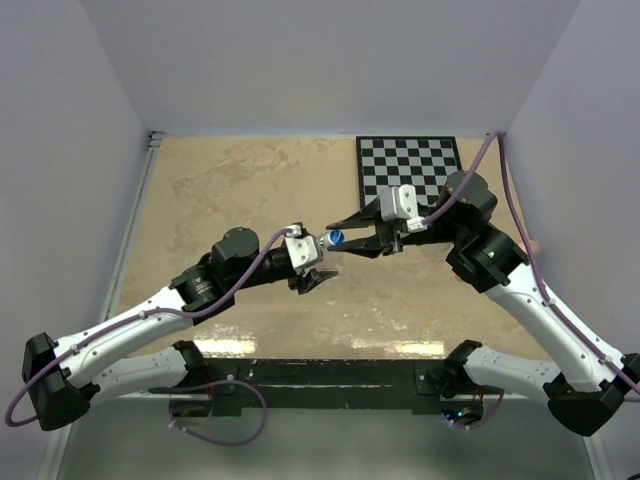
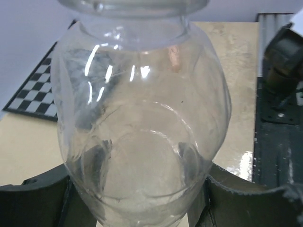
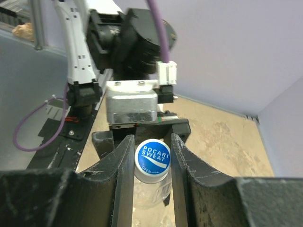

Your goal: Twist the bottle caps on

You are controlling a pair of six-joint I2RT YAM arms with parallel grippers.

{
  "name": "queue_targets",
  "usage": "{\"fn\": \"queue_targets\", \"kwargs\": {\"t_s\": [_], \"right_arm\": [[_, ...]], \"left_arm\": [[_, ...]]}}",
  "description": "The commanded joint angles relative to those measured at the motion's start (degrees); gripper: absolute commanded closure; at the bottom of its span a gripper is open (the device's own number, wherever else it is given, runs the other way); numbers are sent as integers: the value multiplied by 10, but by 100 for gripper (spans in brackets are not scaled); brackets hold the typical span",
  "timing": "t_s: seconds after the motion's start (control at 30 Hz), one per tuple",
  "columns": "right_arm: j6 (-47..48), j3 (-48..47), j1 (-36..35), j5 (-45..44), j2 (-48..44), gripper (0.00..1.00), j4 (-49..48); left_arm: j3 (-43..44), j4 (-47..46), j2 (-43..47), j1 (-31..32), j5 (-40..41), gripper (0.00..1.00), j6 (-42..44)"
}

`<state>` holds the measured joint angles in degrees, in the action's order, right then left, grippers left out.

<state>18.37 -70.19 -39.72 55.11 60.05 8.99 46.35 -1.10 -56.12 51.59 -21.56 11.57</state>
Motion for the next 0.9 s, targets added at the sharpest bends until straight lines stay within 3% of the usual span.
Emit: {"fn": "queue_targets", "kwargs": {"t_s": [0.0, 0.3, 0.5, 0.6, 0.7, 0.77, 0.87], "right_arm": [[-77, 28, -4, -97, 35, 100, 51], [-162, 38, -4, -224, 56, 100, 55], [-180, 53, -4, -173, 24, 100, -5], [-174, 47, -4, -163, -2, 72, -26], [-164, 38, -1, -144, -16, 51, -48], [-157, 41, 3, -107, -27, 43, -74], [-135, 47, 10, -56, -35, 35, -104]], "left_arm": [[8, -114, 33, 28, 213, 100, 6], [-19, -207, 33, 111, 488, 100, 28], [-18, -189, 21, 115, 467, 100, 10], [-29, -165, 32, 113, 445, 100, -8], [-43, -145, 43, 100, 401, 100, -29], [-58, -143, 53, 77, 341, 100, -44], [-79, -156, 66, 20, 187, 100, -72]]}}
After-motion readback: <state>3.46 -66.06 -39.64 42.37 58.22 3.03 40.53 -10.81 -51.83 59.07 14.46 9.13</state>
